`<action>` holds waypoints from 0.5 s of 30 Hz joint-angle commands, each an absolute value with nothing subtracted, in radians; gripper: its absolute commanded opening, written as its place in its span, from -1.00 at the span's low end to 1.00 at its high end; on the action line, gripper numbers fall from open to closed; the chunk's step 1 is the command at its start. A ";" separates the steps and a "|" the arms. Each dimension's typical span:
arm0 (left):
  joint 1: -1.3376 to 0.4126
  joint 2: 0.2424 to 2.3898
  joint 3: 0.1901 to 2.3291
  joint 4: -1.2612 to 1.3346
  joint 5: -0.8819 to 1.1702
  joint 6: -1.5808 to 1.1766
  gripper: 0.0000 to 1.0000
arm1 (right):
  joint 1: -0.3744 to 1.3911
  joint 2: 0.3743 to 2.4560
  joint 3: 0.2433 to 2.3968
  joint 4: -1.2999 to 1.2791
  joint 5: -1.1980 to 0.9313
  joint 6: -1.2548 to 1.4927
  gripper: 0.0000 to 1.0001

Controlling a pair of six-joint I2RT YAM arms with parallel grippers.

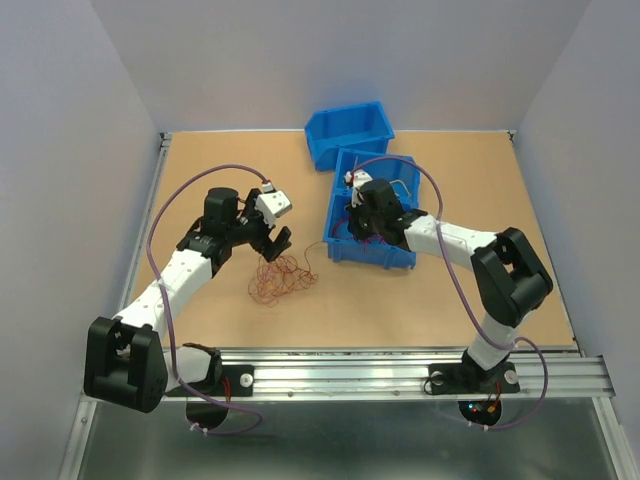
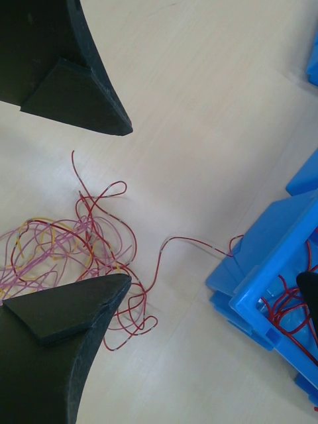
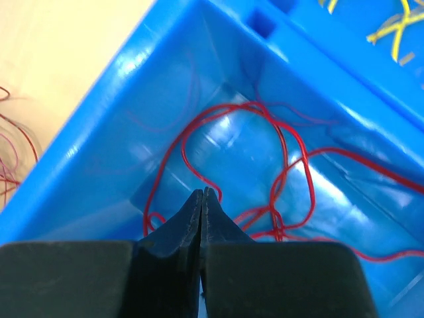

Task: Untangle the cables

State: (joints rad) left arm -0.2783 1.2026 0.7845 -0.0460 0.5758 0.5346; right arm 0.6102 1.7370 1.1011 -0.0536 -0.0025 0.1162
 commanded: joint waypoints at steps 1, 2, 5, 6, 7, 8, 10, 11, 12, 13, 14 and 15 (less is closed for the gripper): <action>-0.291 1.203 0.824 -0.064 0.565 0.560 0.93 | 0.617 1.781 1.164 -0.037 0.014 0.086 -0.99; -0.293 1.200 0.819 -0.066 0.560 0.561 0.91 | 0.617 1.781 1.167 -0.038 0.012 0.089 -0.99; -0.293 1.189 0.810 -0.069 0.551 0.566 0.91 | 0.617 1.752 1.167 -0.032 0.006 0.094 -0.99; -0.293 1.186 0.805 -0.071 0.552 0.566 0.90 | 0.618 1.743 1.169 -0.032 0.008 0.097 -0.98; -0.293 1.175 0.804 -0.075 0.548 0.569 0.91 | 0.617 1.737 1.170 -0.029 0.012 0.097 -0.83; -0.291 1.170 0.801 -0.078 0.546 0.569 0.91 | 0.617 1.714 1.170 -0.028 0.038 0.101 -0.35; -0.293 1.155 0.795 -0.090 0.535 0.574 0.90 | 0.617 1.686 1.167 -0.025 0.075 0.109 -0.01; -0.291 1.152 0.790 -0.094 0.535 0.580 0.91 | 0.617 1.672 1.160 -0.015 0.092 0.110 0.07; -0.293 1.147 0.787 -0.103 0.534 0.583 0.91 | 0.617 1.636 1.143 -0.009 0.115 0.115 0.14; -0.291 1.152 0.784 -0.110 0.535 0.586 0.91 | 0.617 1.615 1.128 -0.008 0.121 0.117 0.16; -0.293 1.158 0.785 -0.120 0.534 0.597 0.91 | 0.617 1.596 1.111 0.038 0.126 0.120 0.18; -0.293 1.166 0.793 -0.130 0.535 0.601 0.89 | 0.617 1.570 1.095 0.050 0.127 0.123 0.18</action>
